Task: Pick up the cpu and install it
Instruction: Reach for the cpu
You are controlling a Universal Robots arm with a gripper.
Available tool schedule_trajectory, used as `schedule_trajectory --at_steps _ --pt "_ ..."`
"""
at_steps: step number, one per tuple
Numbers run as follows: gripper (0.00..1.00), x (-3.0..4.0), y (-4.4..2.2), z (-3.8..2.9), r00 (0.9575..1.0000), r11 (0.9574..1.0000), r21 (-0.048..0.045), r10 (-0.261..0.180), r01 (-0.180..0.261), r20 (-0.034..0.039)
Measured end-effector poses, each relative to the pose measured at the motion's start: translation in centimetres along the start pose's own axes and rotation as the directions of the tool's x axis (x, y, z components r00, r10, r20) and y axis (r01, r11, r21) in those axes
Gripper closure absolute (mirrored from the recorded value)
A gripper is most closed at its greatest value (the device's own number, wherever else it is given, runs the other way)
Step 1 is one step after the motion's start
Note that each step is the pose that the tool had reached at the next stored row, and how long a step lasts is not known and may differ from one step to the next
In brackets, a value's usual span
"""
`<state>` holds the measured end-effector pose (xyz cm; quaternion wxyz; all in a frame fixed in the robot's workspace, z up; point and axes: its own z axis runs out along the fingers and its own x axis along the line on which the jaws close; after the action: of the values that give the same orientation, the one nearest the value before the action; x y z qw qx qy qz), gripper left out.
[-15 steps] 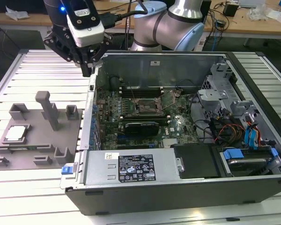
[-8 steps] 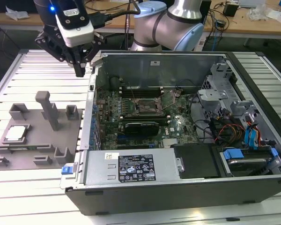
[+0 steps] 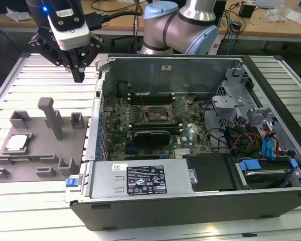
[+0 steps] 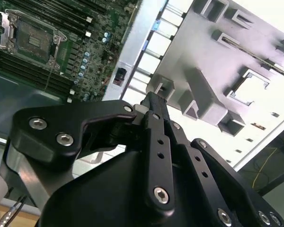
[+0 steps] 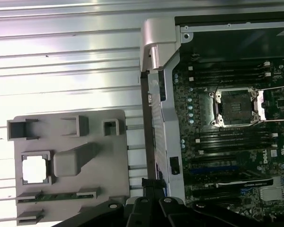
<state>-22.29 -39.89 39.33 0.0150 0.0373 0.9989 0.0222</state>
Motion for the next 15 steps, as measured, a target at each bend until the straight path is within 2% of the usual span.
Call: schedule_trajectory --at_steps 8,11,15 --pt "0.89 1.66 -0.12 -0.05 1.0 1.0 -0.0001 0.0 0.0 0.0006" --pt "0.89 2.59 -0.19 -0.08 1.0 1.0 0.0 0.0 0.0 0.0008" --pt "0.89 3.41 -0.25 -0.11 1.0 1.0 -0.0001 0.0 0.0 0.0011"
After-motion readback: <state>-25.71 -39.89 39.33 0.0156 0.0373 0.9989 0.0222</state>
